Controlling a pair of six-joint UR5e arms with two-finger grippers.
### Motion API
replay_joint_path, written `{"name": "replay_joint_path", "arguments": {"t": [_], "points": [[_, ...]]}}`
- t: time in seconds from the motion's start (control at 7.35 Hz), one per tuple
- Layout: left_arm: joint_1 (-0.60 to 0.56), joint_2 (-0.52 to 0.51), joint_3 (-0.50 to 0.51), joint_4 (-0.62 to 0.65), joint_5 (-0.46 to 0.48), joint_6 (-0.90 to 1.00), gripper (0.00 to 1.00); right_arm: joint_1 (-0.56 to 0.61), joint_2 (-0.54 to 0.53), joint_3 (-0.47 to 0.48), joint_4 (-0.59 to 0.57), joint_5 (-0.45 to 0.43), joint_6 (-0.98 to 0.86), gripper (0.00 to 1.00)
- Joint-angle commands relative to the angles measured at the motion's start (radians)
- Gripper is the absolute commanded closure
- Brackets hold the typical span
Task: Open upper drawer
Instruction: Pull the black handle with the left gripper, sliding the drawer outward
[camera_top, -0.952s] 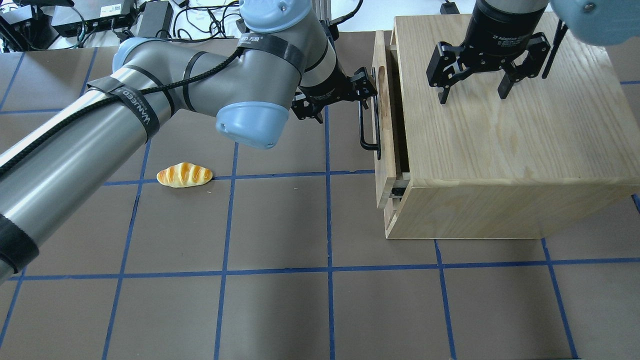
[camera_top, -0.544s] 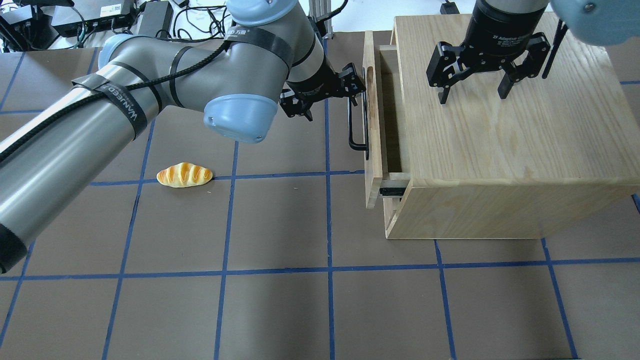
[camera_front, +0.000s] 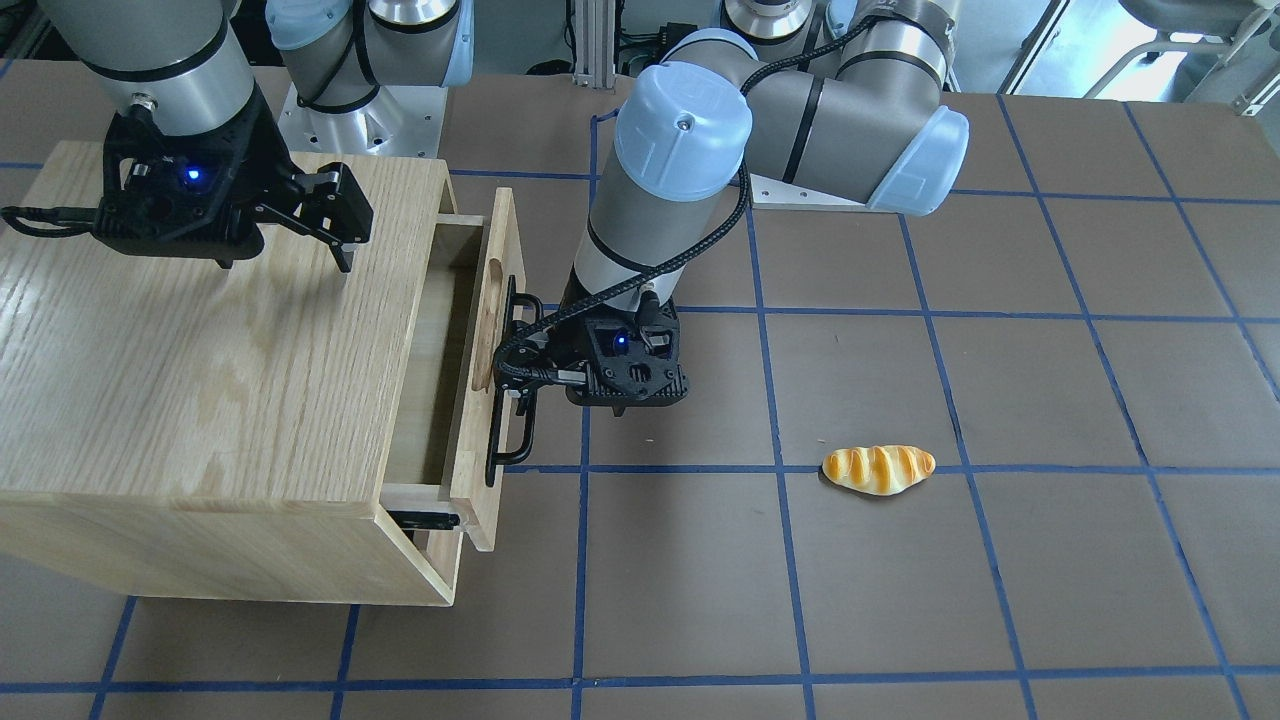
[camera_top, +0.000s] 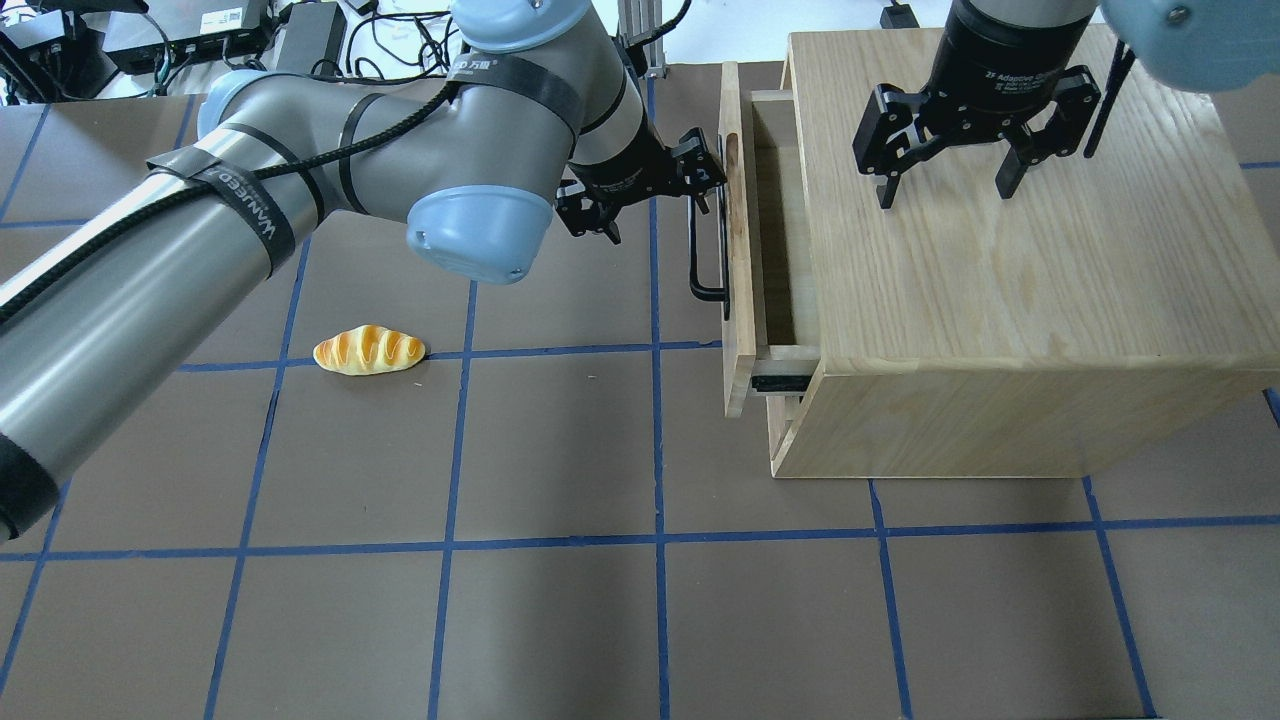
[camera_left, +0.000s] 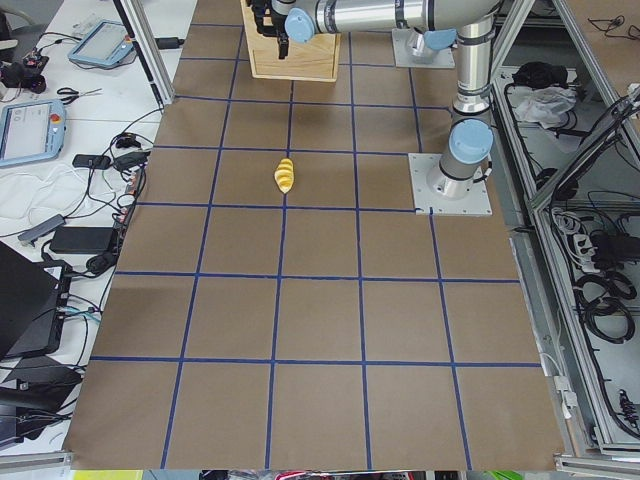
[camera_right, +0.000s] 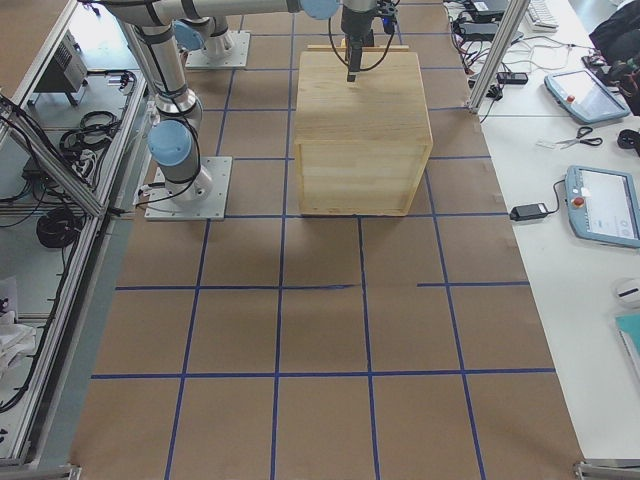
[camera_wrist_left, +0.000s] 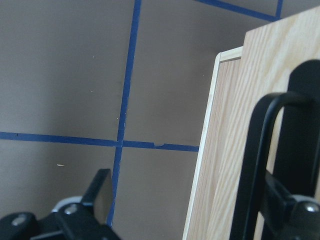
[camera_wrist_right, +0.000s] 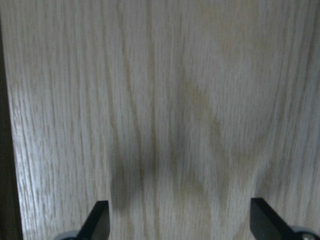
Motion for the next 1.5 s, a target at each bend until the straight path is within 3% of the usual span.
{"name": "replay_joint_path", "arguments": {"t": [0.0,1.36], "points": [[0.011,0.004,-0.001,-0.001,0.0,0.015,0.0,0.0,0.0,-0.001,0.0,0.0,0.001,0.0],[0.038,0.007,-0.001,-0.003,0.003,0.076,0.0,0.0,0.0,-0.001,0.0,0.0,-0.001,0.0]]}}
